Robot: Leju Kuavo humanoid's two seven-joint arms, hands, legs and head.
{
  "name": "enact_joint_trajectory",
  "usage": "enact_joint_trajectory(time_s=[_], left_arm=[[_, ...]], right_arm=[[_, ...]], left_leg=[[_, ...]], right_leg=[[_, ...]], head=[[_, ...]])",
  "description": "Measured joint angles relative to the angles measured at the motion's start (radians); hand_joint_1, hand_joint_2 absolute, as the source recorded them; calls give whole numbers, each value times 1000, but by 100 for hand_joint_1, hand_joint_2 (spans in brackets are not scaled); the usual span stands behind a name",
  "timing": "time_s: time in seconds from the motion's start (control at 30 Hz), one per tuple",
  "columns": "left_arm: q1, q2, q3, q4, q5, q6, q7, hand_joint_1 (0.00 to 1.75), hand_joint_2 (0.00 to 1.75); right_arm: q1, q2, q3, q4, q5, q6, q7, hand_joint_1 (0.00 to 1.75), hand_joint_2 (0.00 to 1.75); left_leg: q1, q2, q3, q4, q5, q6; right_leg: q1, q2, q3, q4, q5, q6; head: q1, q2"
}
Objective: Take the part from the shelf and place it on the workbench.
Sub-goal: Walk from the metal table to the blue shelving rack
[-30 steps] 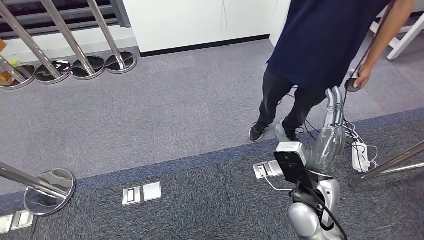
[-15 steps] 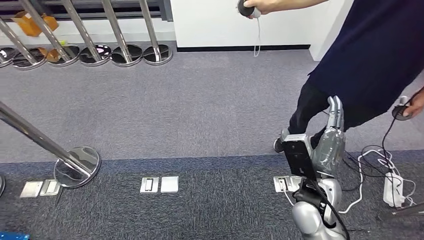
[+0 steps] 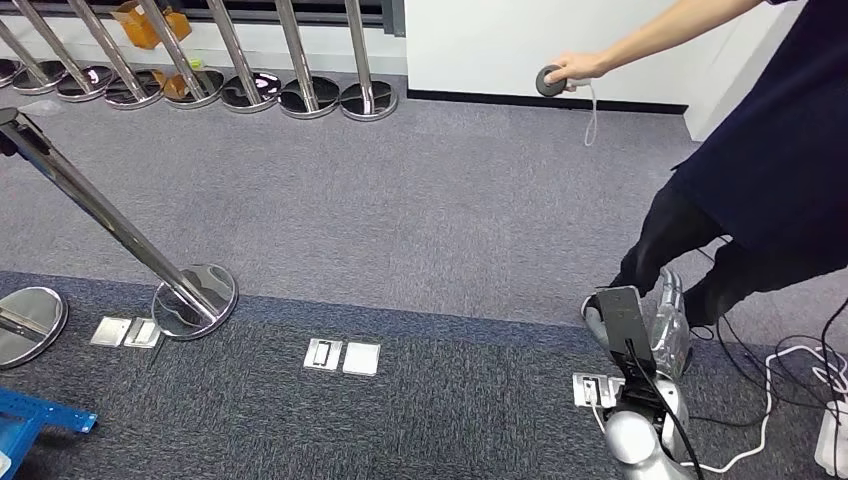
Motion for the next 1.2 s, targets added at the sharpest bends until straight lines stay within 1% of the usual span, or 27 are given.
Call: enact_joint_trajectory(time_s=[0.03, 0.07, 0.1, 0.13, 0.2, 0.27, 0.3, 0.33, 0.37, 0.4, 0.43, 0.47, 0.53, 0.57, 0.6, 0.63, 0.7, 0.77, 0.8, 0.83, 0.87, 0.9, 0.93, 1.0, 1.07, 1.13, 1.2], left_arm=[[0, 0, -1, 0, 1, 0, 0, 0, 0], [1, 0, -1, 0, 3, 0, 1, 0, 0], [2, 0, -2, -1, 6, 1, 2, 0, 0], [3, -1, -2, -1, 8, 2, 4, 0, 0], [2, -2, -3, -1, 10, 3, 7, 0, 0], [0, -4, -6, -1, 10, 3, 10, 0, 0], [0, -4, -7, -1, 10, 3, 12, 0, 0], [0, -5, -8, -1, 10, 3, 14, 0, 0], [1, -5, -9, -1, 10, 3, 15, 0, 0], [1, -5, -9, -1, 10, 3, 17, 0, 0], [0, -5, -9, -1, 10, 3, 18, 0, 0], [-1, -4, -10, -1, 10, 3, 19, 0, 0], [-3, -4, -11, -2, 9, 3, 23, 0, 0], [-4, -4, -12, -2, 9, 3, 25, 0, 0], [-4, -4, -14, -2, 7, 3, 28, 0, 0], [-4, -4, -16, -2, 6, 3, 31, 0, 0], [-7, -4, -21, -2, 2, 2, 38, 0, 0], [-11, -4, -27, -2, 0, -1, 43, 0, 0], [-13, -5, -30, -2, 0, -3, 45, 0, 0], [-13, -5, -32, -2, 0, -3, 47, 0, 0], [-12, -5, -34, -2, 0, -4, 48, 0, 0], [-11, -5, -35, -2, 0, -4, 49, 0, 0], [-11, -5, -36, -2, 0, -4, 50, 0, 0], [-12, -5, -38, -2, 0, -4, 50, 0, 0], [-14, -5, -41, -2, 0, -4, 50, 0, 0], [-14, -5, -43, -2, 0, -4, 50, 0, 0], [-16, -5, -44, -2, 0, -3, 51, 0, 0]], right_arm=[[1, 0, -7, 32, -29, 0, -5, 0, 175], [1, 0, -13, 69, -65, 0, -14, 0, 175], [1, -1, -17, 110, -103, 0, -25, 0, 175], [1, -1, -19, 153, -141, 0, -35, 0, 175], [-1, -3, -22, 230, -196, 0, -50, 0, 175], [0, -4, -25, 303, -227, 0, -59, 0, 175], [2, -4, -26, 336, -236, 0, -61, 0, 175], [5, -4, -27, 367, -243, 0, -61, 0, 175], [7, -4, -28, 392, -249, 0, -60, 0, 175], [6, -5, -28, 417, -257, 0, -57, 0, 175], [4, -5, -28, 442, -267, 0, -54, 0, 175], [1, -4, -27, 468, -278, 0, -52, 0, 175], [-2, -3, -27, 522, -308, -1, -54, 0, 175], [-3, -2, -25, 549, -326, -1, -57, 0, 175], [-4, -2, -23, 574, -349, -2, -63, 0, 175], [-9, -1, -18, 601, -377, -2, -70, 0, 175], [-22, -1, -4, 659, -445, -2, -89, 0, 175], [-28, 0, 14, 719, -515, -3, -113, 0, 175], [-29, 0, 23, 747, -541, -3, -124, 0, 175], [-31, 0, 31, 775, -560, -3, -132, 0, 175], [-34, 1, 40, 799, -571, -3, -136, 0, 175], [-39, 1, 49, 822, -582, -3, -138, 0, 175], [-46, 1, 58, 844, -595, -3, -138, 0, 175], [-58, 5, 79, 885, -631, -3, -143, 0, 175], [-71, 12, 103, 931, -677, -2, -153, 0, 175], [-85, 21, 128, 972, -715, 0, -166, 0, 175], [-98, 32, 150, 1007, -734, 3, -177, 0, 175]], left_leg=[[-6, 11, 10, -24, 0, 4], [-10, 10, 12, -29, -1, 6], [-9, -1, 14, -36, 1, 10], [-6, -10, 19, -46, 5, 13], [3, -29, 32, -67, 14, 22], [6, -49, 36, -73, 18, 28], [6, -61, 35, -72, 18, 29], [6, -73, 35, -70, 17, 29], [7, -86, 35, -66, 15, 27], [9, -98, 35, -61, 12, 24], [11, -110, 33, -52, 7, 19], [11, -121, 30, -41, 1, 11], [12, -141, 19, -21, -8, -1], [11, -150, 13, -17, -9, -5], [12, -158, 10, -15, -8, -8], [14, -152, 9, -11, -11, -12], [13, -113, -9, 35, -40, -19], [12, -70, -61, 150, -101, -25], [13, -64, -91, 213, -128, -27], [13, -61, -111, 255, -140, -26], [13, -60, -114, 263, -134, -23], [12, -57, -97, 232, -110, -18], [8, -48, -64, 168, -75, -10], [-4, -6, 2, 35, -29, 5], [-15, 17, 25, -18, -23, 12], [-14, -1, 29, -32, -17, 17], [-6, -18, 41, -54, -6, 23]], right_leg=[[1, -9, 3, -2, -2, 3], [2, -19, 6, -5, -2, 6], [3, -29, 11, -10, -3, 10], [3, -27, 17, -9, -9, 14], [0, 17, 4, 34, -41, 22], [-5, 72, -56, 153, -96, 28], [-7, 83, -91, 213, -115, 31], [-10, 87, -115, 249, -116, 35], [-13, 89, -122, 247, -98, 38], [-17, 91, -111, 208, -62, 42], [-23, 102, -87, 145, -24, 47], [-27, 122, -65, 90, 1, 51], [-31, 150, -44, 34, 15, 46], [-28, 152, -46, 36, 11, 39], [-27, 142, -46, 36, 13, 29], [-25, 133, -46, 35, 14, 23], [-23, 113, -44, 31, 17, 13], [-18, 87, -42, 30, 16, 6], [-15, 73, -42, 30, 14, 3], [-13, 59, -42, 30, 13, 0], [-10, 46, -40, 30, 11, -2], [-8, 35, -38, 30, 9, -3], [-7, 25, -34, 29, 6, -3], [-4, 8, -25, 26, 1, 0], [-2, -10, -17, 21, -2, 5], [-2, -21, -8, 15, -4, 12], [-3, 16, -11, 39, -24, 19]], head=[[0, 0], [-1, 0], [-1, 0], [0, 0], [2, 0], [9, 0], [12, 0], [14, 0], [15, 0], [16, 0], [16, 0], [17, 0], [19, 0], [18, 0], [17, 0], [14, 0], [7, 0], [1, 0], [0, 0], [-1, 0], [-1, 0], [-1, 0], [-1, 0], [-1, 0], [-1, 0], [-1, 0], [0, 0]])
